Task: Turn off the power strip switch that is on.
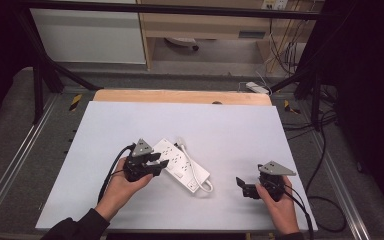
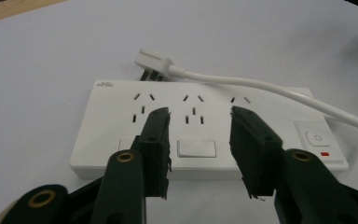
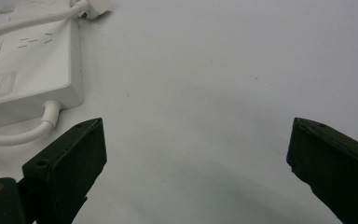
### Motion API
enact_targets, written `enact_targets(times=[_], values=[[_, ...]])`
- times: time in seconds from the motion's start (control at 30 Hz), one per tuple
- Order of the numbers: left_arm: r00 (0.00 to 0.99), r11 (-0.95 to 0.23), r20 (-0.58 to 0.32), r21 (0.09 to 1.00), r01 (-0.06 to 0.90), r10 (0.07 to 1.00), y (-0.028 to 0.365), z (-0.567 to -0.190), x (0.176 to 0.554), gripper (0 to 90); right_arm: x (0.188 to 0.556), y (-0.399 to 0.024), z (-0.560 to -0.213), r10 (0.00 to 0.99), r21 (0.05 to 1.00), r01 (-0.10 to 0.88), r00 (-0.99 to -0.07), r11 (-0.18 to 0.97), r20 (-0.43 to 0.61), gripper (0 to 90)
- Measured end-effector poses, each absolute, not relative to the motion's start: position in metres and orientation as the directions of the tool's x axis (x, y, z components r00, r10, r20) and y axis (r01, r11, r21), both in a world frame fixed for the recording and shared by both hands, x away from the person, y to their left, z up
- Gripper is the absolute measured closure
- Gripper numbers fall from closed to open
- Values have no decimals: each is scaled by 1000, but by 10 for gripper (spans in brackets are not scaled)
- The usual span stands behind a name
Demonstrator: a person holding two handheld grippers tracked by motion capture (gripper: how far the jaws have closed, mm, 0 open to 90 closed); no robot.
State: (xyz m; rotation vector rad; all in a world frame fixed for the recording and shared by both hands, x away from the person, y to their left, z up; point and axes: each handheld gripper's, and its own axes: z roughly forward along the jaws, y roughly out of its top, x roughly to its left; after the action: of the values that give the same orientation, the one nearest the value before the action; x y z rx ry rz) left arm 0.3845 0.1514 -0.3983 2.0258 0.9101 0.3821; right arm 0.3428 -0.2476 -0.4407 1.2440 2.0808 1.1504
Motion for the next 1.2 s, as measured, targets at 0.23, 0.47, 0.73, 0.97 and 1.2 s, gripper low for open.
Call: enact_targets(times=[0.23, 0.47, 0.73, 0.97, 1.2], values=[[696, -359, -81, 810, 463, 714, 151, -399, 387, 688, 343, -248, -440, 872, 836, 490, -489, 244, 32, 52], [711, -369, -83, 809, 457, 698, 148, -403, 389, 763, 343, -248, -440, 872, 837, 490, -489, 245, 32, 51], [722, -396, -65, 801, 450, 689, 143, -408, 393, 814, 344, -248, -441, 868, 834, 490, -495, 253, 27, 52], [722, -398, -66, 797, 453, 689, 142, -413, 397, 843, 343, -248, -441, 869, 836, 488, -495, 251, 28, 52], [724, -402, -66, 795, 454, 687, 140, -415, 398, 870, 343, -248, -441, 868, 836, 488, -495, 250, 29, 52]])
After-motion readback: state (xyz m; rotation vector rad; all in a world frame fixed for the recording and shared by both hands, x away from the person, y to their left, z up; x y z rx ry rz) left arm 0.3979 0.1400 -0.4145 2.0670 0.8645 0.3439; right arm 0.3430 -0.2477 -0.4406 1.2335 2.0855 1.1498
